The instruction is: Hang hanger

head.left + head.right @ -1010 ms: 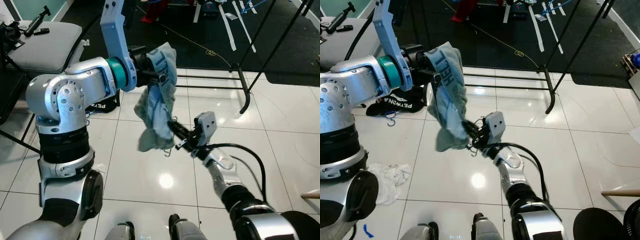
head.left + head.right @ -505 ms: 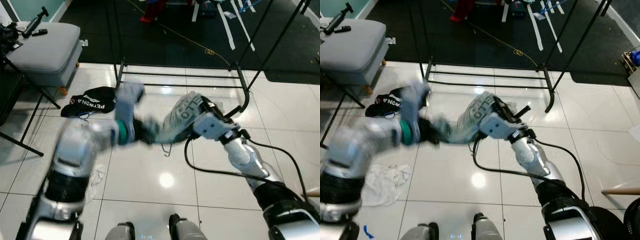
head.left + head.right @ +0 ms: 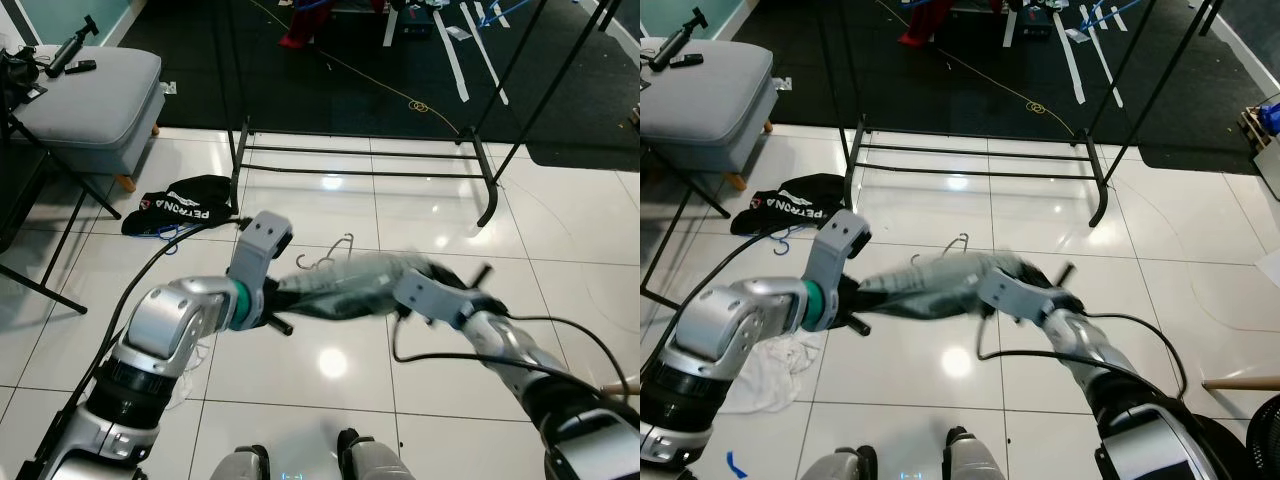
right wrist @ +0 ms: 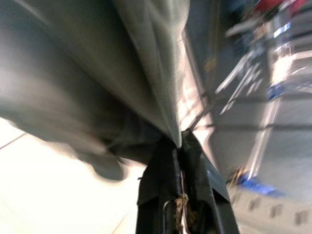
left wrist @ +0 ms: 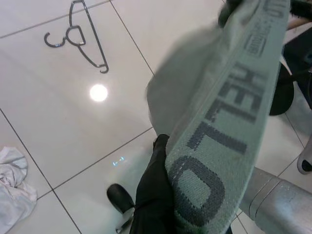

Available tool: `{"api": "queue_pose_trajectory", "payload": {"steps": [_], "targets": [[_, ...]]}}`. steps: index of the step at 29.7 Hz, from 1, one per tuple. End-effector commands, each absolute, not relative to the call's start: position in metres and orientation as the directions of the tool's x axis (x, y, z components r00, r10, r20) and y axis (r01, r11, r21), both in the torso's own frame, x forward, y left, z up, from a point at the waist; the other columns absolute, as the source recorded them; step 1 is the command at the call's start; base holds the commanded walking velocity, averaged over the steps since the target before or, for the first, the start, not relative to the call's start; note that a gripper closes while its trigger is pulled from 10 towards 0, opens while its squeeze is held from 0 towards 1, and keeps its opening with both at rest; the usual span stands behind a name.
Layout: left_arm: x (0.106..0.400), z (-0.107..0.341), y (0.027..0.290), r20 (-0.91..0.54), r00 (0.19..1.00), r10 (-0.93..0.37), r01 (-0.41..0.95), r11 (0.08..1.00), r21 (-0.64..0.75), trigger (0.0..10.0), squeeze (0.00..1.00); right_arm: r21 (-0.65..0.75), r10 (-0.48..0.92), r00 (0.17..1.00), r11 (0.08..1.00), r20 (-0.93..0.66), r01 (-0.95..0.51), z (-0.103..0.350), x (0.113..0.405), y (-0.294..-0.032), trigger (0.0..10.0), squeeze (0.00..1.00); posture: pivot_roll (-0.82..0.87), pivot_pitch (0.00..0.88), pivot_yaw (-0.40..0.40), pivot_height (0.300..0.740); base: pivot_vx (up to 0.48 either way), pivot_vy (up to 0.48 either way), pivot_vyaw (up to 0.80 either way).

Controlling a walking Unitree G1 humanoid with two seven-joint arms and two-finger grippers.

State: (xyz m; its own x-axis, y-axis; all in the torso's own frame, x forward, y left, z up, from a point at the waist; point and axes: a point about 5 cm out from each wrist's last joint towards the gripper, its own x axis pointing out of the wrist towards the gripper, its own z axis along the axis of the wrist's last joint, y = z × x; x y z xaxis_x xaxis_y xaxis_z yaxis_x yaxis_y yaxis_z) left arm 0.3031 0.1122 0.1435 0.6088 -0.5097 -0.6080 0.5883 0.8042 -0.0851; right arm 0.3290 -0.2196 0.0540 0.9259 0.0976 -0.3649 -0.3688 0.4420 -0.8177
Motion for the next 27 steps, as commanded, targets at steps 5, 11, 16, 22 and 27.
{"api": "queue_pose_trajectory", "payload": {"steps": [5, 11, 16, 22, 27], "targets": [[0.306, 0.141, 0.116, -0.590, 0.647, -0.483, 0.562, 0.825, -0.059, 0.0, 0.00, -0.428, 0.133, 0.935, 0.861, -0.329, -0.273, 0.060, 0.334, -0.210, 0.0, 0.00, -0.01, 0.144, 0.030, 0.740, 0.000, 0.000, 0.00], [0.315, 0.149, 0.119, -0.533, 0.711, -0.459, 0.532, 0.847, -0.019, 0.0, 0.00, -0.206, 0.294, 0.934, 0.920, -0.204, -0.334, 0.078, 0.344, -0.187, 0.0, 0.00, -0.01, 0.144, 0.029, 0.740, 0.000, 0.000, 0.00], [0.320, 0.165, 0.116, -0.437, 0.754, -0.491, 0.541, 0.841, -0.011, 0.0, 0.00, -0.017, 0.288, 0.949, 0.956, -0.131, -0.293, 0.090, 0.350, -0.188, 0.0, 0.00, -0.01, 0.144, 0.032, 0.740, 0.000, 0.000, 0.00], [0.320, 0.176, 0.110, -0.389, 0.751, -0.534, 0.566, 0.823, -0.038, 0.0, 0.00, 0.371, 0.292, 0.956, 0.892, -0.034, -0.259, 0.102, 0.357, -0.184, 0.0, 0.00, -0.01, 0.144, 0.033, 0.740, 0.000, 0.000, 0.00], [0.324, 0.181, 0.114, -0.366, 0.782, -0.505, 0.548, 0.836, 0.017, 0.0, 0.00, 0.686, 0.270, 0.898, 0.580, 0.347, -0.439, 0.156, 0.365, -0.180, 0.0, 0.00, -0.01, 0.142, 0.035, 0.740, 0.000, 0.000, 0.00]]}}
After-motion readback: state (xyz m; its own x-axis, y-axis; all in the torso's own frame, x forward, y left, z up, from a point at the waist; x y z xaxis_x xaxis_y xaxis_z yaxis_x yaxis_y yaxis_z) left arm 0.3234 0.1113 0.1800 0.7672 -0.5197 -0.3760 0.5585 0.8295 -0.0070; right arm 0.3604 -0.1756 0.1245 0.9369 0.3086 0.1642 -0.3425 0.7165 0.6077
